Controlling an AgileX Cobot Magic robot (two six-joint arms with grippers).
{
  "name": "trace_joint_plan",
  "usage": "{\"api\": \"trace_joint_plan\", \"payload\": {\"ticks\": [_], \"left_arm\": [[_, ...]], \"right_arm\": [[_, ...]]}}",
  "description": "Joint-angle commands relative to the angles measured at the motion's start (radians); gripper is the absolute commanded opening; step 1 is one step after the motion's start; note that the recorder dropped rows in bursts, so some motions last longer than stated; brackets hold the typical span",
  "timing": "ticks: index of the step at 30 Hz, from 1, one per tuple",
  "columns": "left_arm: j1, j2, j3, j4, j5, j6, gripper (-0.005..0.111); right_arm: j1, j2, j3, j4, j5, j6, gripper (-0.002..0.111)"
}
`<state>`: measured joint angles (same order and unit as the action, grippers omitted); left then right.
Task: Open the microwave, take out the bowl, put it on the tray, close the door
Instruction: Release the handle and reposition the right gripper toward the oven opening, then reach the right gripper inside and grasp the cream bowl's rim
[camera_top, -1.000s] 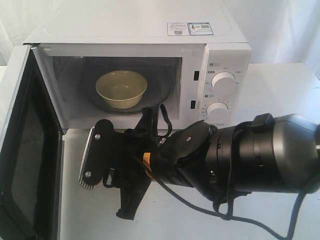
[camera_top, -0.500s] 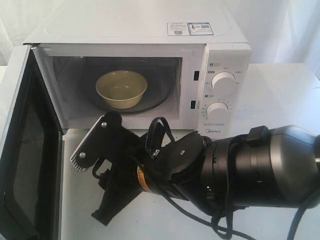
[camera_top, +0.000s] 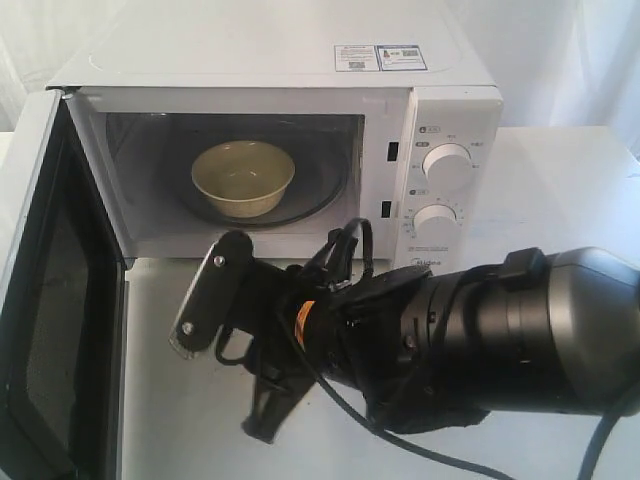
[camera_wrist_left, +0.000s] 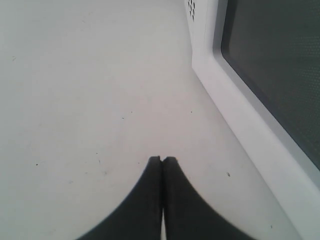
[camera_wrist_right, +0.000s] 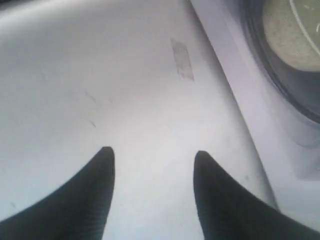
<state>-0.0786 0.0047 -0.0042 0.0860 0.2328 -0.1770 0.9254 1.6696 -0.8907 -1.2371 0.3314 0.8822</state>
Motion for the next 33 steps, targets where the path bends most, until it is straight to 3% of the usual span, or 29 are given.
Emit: {"api": "trace_joint_plan", "payload": {"ticks": [1, 4, 7, 12, 16, 19, 22, 33], "left_arm": [[0.0, -0.005, 0.004, -0.003, 0.0, -0.004, 0.0], [0.0, -0.005, 0.004, -0.003, 0.0, -0.004, 0.0], [0.0, -0.005, 0.004, -0.003, 0.0, -0.004, 0.0], [0.0, -0.005, 0.004, -0.003, 0.0, -0.004, 0.0], [0.0, -0.005, 0.004, -0.003, 0.0, -0.004, 0.0], [0.0, -0.005, 0.004, -0.003, 0.0, -0.004, 0.0], [0.0, -0.005, 0.004, -0.003, 0.0, -0.004, 0.0], [0.0, -0.005, 0.004, -0.003, 0.0, -0.004, 0.0]], "right_arm": [[-0.001, -0.016, -0.048, 0.452, 0.204, -0.715, 0.046], [-0.019, -0.016, -0.078, 0.592, 0.235, -0.9, 0.046], [-0.019, -0.016, -0.078, 0.574, 0.155, -0.982, 0.046], [-0.023, 0.008, -0.078, 0.297, -0.016, -0.98, 0.046], [-0.084, 0.052, -0.086, 0.112, -0.162, -0.964, 0.046], [-0.129, 0.09, -0.128, 0.116, -0.165, -0.959, 0.046], [-0.176, 0.131, -0.234, 0.24, -0.252, -0.945, 0.046], [-0.265, 0.301, -0.421, 0.253, -0.268, -0.92, 0.046]]}}
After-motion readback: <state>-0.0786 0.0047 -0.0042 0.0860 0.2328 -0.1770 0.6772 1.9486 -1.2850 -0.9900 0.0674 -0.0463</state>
